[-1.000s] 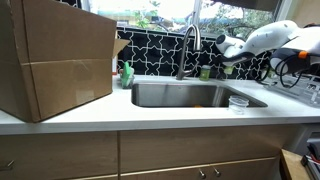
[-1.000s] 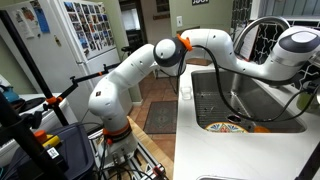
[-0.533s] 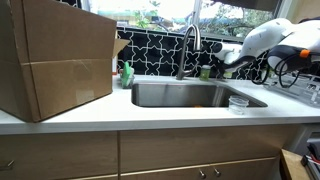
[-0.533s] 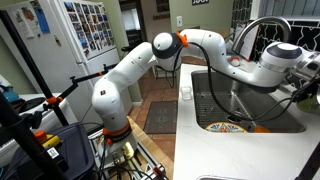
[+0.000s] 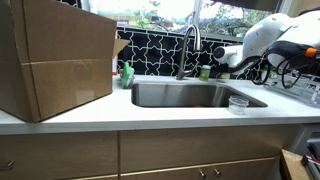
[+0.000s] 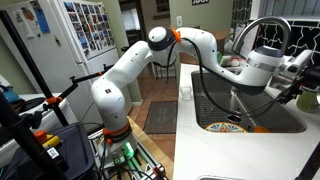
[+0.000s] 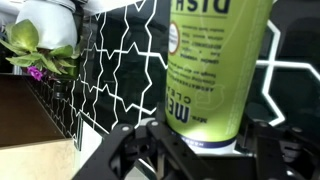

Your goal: Pick up the fallen bottle and place it right side up on the kitchen counter

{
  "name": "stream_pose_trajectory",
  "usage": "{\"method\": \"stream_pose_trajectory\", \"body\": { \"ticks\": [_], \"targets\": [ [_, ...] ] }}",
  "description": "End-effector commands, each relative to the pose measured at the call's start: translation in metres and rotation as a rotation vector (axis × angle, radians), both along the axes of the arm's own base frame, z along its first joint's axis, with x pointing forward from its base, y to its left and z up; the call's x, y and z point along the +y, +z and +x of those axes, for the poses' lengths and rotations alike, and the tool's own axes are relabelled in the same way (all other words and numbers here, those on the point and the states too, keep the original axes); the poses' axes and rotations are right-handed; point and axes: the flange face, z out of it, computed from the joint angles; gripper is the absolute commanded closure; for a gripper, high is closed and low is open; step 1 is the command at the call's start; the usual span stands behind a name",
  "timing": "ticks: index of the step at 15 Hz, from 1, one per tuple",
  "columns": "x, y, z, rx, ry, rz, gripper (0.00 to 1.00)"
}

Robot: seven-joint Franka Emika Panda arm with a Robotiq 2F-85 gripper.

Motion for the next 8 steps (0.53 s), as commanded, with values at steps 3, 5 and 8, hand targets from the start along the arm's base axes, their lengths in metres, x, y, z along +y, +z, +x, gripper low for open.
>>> {"method": "stream_pose_trajectory", "body": {
  "ticks": [3,5,8],
  "targets": [
    [0.021,-0.015,-0.011,-0.051,0.029,-0.055,0.62],
    [0.027,-0.022,-0.011,-0.087,0.035,-0.059,0.62],
    [0.032,-0.035,-0.014,-0.119,0.035,-0.051,0.62]
  ]
}}
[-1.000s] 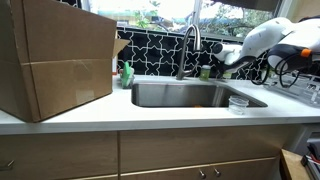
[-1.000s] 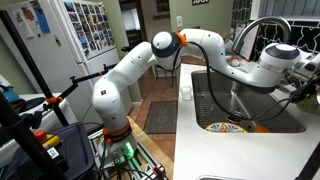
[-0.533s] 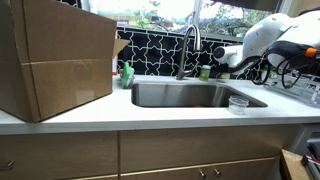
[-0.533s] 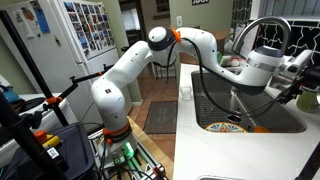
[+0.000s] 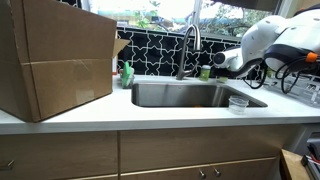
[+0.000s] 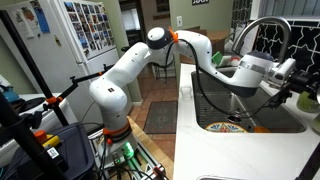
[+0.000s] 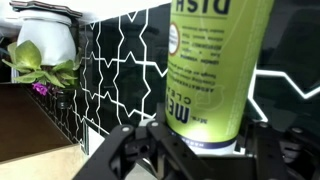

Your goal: Pick up the fallen bottle and place it right side up on the kitchen counter

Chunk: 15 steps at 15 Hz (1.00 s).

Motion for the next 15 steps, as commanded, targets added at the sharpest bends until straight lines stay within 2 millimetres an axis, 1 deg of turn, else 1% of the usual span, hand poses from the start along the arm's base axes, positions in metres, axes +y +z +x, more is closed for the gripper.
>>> {"method": "stream_pose_trajectory", "body": {
  "ticks": [1,5,9,10,11,12,13,15],
  "targets": [
    [0.005,-0.012,-0.009,-0.042,0.014,-0.017,0.62],
    [0.009,-0.015,-0.007,-0.086,0.053,-0.068,0.62],
    [0.012,-0.024,-0.007,-0.08,0.077,-0.102,0.62],
    [0.011,-0.026,-0.007,-0.079,0.073,-0.113,0.4],
    [0.011,-0.029,-0.008,-0.076,0.064,-0.122,0.12],
    [0.01,-0.027,-0.009,-0.08,0.064,-0.128,0.14],
    [0.01,-0.025,-0.01,-0.085,0.062,-0.132,0.13],
    [0.011,-0.018,-0.012,-0.097,0.058,-0.126,0.01]
  ]
}}
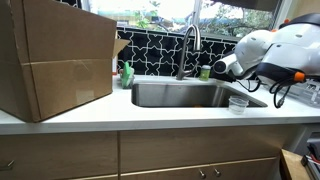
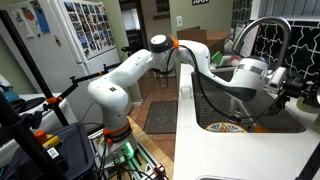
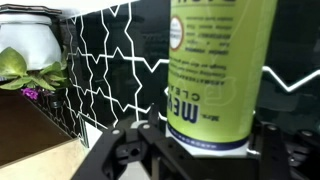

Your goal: Pick up the fallen bottle and place it right side up on the kitchen counter

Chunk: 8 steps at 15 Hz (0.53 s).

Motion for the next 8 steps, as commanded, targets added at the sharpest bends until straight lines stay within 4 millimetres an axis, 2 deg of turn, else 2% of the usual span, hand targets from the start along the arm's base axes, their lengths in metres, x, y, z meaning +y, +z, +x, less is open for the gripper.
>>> {"method": "stream_pose_trajectory", "body": {
  "ticks": [1,5,8],
  "targets": [
    [0.004,0.01,-0.009,-0.015,0.006,0.004,0.0],
    [0.008,0.022,-0.014,0.002,0.015,0.036,0.0],
    [0.008,0.04,-0.021,0.015,0.015,0.073,0.0]
  ]
}}
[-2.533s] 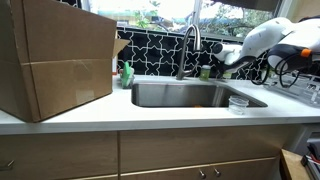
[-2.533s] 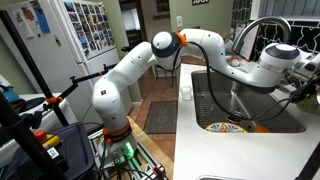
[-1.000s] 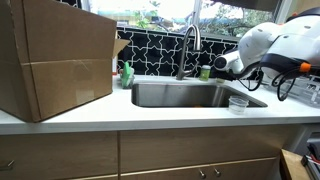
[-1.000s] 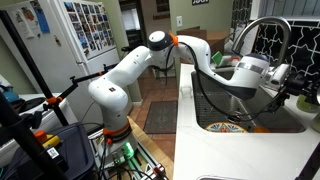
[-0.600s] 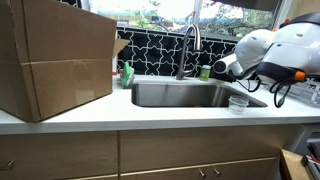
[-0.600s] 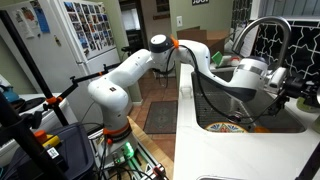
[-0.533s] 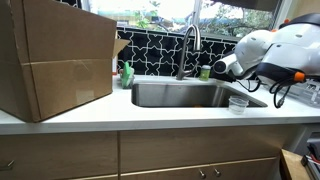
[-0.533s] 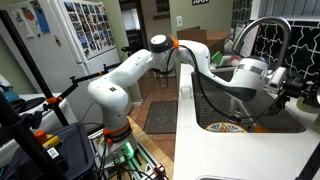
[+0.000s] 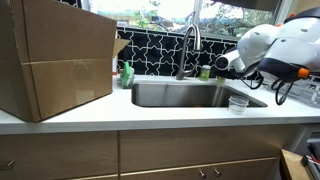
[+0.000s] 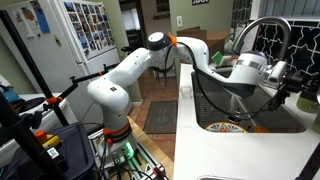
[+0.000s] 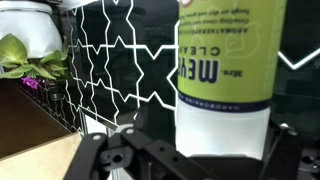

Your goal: Pick up the fallen bottle and place it right side up on the kitchen counter

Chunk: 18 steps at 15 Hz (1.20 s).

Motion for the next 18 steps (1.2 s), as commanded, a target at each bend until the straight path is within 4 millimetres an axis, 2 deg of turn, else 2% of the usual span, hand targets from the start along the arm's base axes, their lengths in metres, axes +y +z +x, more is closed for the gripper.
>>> {"method": "stream_pose_trajectory", "body": {
  "ticks": [1,9,18],
  "targets": [
    [0.004,0.026,-0.018,0.008,0.015,0.076,0.0],
    [-0.003,0.096,-0.039,0.04,0.048,0.197,0.0],
    [0.006,0.152,-0.042,0.091,0.181,0.368,0.0]
  ]
}}
